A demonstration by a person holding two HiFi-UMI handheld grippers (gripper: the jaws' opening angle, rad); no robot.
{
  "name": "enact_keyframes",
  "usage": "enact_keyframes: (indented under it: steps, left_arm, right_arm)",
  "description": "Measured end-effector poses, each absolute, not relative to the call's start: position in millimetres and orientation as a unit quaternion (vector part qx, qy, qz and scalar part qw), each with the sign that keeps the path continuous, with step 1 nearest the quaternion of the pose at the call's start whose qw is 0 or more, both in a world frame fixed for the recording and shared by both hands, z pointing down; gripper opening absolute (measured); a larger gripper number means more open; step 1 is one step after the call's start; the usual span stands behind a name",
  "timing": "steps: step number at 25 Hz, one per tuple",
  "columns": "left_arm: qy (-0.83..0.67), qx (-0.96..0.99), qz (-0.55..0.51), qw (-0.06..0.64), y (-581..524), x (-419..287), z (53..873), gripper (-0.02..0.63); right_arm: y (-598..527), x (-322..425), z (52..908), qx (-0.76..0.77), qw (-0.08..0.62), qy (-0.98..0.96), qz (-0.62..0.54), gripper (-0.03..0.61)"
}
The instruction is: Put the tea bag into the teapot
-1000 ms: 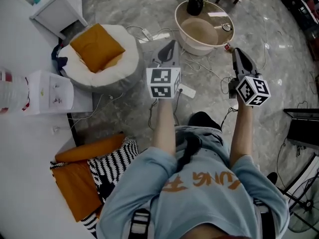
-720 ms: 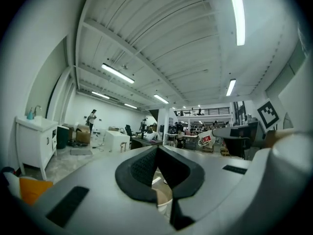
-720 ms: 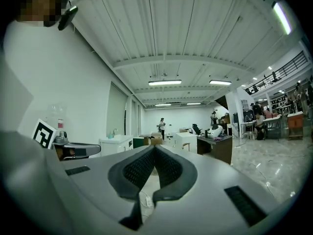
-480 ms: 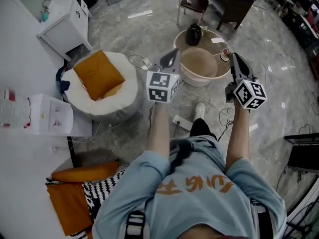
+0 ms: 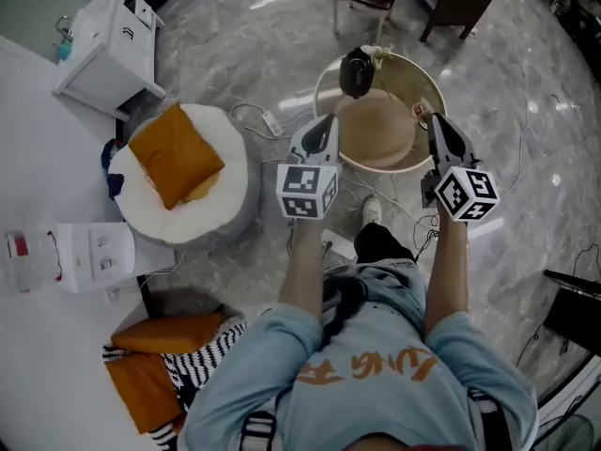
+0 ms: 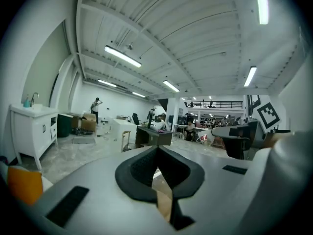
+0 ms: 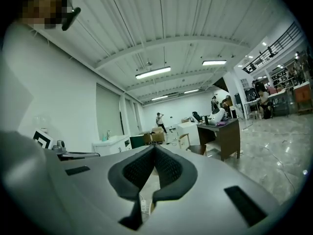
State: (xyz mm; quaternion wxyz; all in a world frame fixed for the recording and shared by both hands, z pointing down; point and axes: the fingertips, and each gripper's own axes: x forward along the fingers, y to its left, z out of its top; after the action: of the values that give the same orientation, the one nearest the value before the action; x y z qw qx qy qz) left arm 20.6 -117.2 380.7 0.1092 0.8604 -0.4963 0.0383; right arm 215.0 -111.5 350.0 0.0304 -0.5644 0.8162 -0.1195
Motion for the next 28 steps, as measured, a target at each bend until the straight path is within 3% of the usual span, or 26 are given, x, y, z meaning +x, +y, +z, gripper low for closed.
enact_keyframes:
  steps: [5, 9, 19, 28]
  left_arm:
    - [-0.515, 0.844, 0.052, 0.14, -202.9, 84.0, 399.6, 0.025]
    - [-0.511, 0.847, 0.074, 0.127, -238.7, 119.4, 393.0, 0.025]
    - [-0.538, 0.827, 0.091, 0.134, -282.0, 105.0, 400.0, 0.025]
    - [-0.512, 0.834, 0.1, 0.179, -335.5, 111.5, 450.4, 0.025]
  right_arm:
    - [-209.1, 261.0, 373.6, -0.543, 0.008, 0.828, -0.142, 0.012]
    - [-255.7, 279.5, 375.8, -0.525, 0.02, 0.836, -0.159, 0.012]
    - [-305.6, 260.2, 387.8, -0.487, 0.011, 0.857, -0.17, 0.012]
    - [-348.0, 246.7, 430.6, -0.492, -0.051, 0.853, -0.167, 0.012]
